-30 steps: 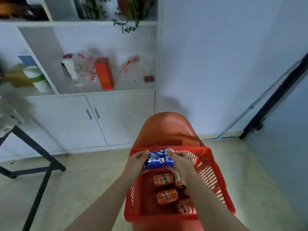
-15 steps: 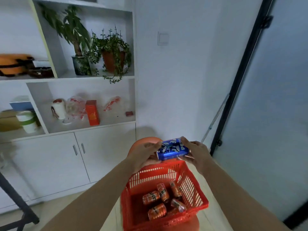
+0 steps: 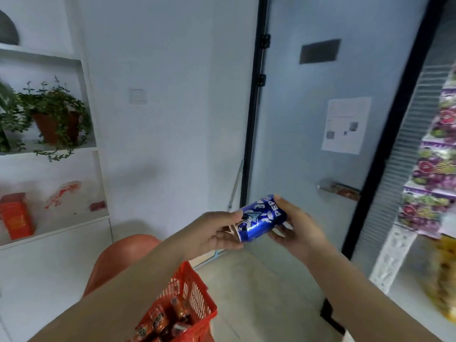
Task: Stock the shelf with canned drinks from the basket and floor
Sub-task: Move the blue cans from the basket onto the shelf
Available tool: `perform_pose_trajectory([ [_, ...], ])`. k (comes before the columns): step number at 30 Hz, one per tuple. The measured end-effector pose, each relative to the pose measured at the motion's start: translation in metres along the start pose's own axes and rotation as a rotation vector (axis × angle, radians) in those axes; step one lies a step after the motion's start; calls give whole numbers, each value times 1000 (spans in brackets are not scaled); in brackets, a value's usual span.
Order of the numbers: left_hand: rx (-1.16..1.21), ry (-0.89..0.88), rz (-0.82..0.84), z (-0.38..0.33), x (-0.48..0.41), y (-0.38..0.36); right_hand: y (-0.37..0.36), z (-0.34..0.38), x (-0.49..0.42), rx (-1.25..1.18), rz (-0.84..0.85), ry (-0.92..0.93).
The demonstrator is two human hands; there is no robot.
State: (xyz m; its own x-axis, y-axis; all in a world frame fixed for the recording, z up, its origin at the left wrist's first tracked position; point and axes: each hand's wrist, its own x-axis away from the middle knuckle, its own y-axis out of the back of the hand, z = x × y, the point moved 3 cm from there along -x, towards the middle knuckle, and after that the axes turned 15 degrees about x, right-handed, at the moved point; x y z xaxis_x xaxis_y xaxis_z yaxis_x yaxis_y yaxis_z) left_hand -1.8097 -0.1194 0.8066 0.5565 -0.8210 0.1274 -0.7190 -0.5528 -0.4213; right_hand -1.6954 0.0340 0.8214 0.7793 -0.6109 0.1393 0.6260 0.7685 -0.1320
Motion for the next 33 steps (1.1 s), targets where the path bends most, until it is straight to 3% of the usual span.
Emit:
perform_pose_trajectory([
  [6, 18, -89, 219, 50, -26, -166, 141, 52, 52, -48, -129, 214],
  [16, 10, -186, 487, 97, -56, -372, 314, 102, 131, -16, -409, 354],
  [27, 34, -170, 670, 144, -121, -506, 431, 132, 136, 150, -747, 356],
  [33, -16, 27, 885, 170, -146, -540, 489, 128, 146, 181, -929, 335],
])
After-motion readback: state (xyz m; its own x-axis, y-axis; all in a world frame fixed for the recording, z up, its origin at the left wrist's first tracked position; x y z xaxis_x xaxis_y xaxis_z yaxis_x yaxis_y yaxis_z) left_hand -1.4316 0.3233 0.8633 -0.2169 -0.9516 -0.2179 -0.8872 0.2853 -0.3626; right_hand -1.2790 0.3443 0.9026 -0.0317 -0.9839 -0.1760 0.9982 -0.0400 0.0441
